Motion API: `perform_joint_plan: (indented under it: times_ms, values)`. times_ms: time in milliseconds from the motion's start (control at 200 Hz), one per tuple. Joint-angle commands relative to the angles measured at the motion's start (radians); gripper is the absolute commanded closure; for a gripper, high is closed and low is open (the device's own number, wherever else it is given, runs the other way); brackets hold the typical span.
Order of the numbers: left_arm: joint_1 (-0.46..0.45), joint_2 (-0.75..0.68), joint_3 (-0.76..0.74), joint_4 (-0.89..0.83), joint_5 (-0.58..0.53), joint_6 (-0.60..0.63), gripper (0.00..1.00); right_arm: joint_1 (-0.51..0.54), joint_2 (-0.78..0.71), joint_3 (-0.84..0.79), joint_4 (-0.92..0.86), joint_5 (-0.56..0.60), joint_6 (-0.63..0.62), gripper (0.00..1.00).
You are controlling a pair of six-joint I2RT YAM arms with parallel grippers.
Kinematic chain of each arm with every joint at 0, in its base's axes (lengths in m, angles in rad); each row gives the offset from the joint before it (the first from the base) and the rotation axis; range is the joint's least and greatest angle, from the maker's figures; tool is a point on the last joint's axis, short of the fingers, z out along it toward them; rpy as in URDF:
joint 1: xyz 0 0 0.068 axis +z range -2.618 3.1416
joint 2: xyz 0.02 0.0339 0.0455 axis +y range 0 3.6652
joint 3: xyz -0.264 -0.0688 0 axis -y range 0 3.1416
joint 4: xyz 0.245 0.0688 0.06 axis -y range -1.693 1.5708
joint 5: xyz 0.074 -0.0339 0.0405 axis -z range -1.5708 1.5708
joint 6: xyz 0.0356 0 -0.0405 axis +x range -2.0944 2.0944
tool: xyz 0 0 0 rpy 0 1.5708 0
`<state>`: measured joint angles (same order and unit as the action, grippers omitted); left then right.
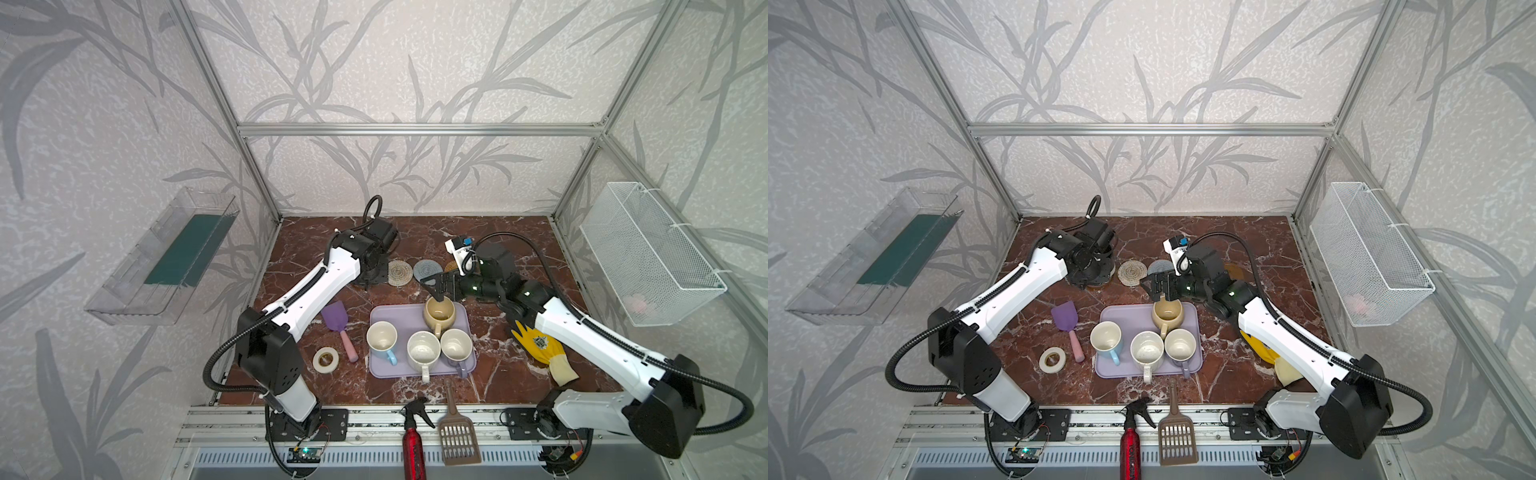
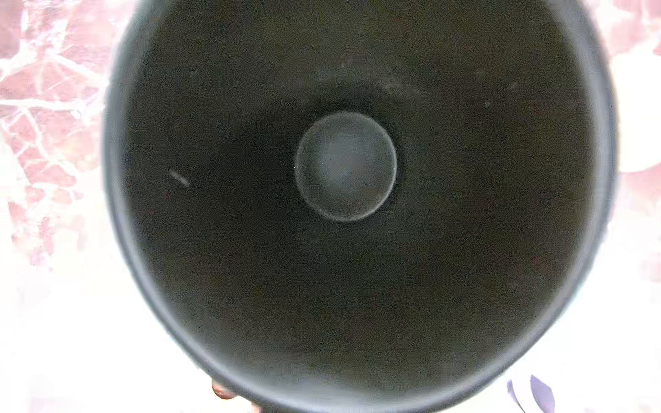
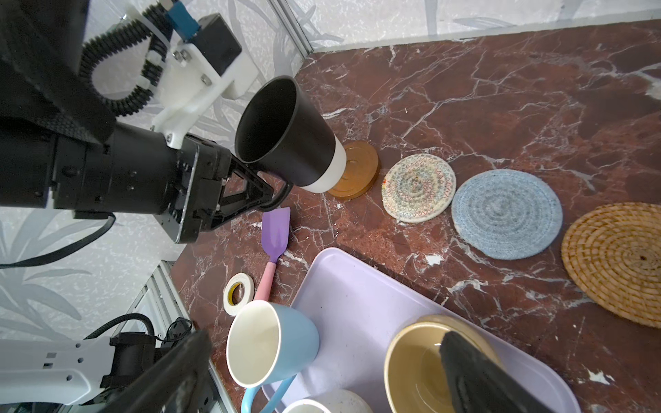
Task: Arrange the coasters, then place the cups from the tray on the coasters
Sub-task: 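Carry the black mug with left gripper over the brown wooden coaster, then lower the black mug onto the brown wooden coaster with left gripper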
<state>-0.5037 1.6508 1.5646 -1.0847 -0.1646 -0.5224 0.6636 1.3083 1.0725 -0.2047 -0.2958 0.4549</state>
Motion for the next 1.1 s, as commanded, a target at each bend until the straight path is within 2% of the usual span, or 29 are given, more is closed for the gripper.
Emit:
perform_joint_plan:
  times_ms: [0, 265, 545, 670, 1095]
  values:
    - [0.038, 0.01, 0.049, 0.048, -0.021, 0.021, 1.0, 0.013, 0.047, 0.066, 0.019, 0.013, 0.019, 0.01]
    - [0.093, 0.087, 0.062, 0.099, -0.04, 0.033, 1.0, 0.026, 0.174, 0.151, 0.014, 0.037, 0.059, 0.01]
    - [0.149, 0.175, 0.088, 0.128, 0.041, 0.078, 1.0, 0.042, 0.267, 0.216, 0.033, 0.008, 0.077, 0.01]
    - [0.156, 0.228, 0.115, 0.08, 0.016, 0.083, 1.0, 0.044, 0.283, 0.212, 0.052, 0.0, 0.09, 0.01]
    - [0.175, 0.275, 0.074, 0.123, 0.029, 0.107, 1.0, 0.045, 0.292, 0.176, 0.083, -0.008, 0.114, 0.01]
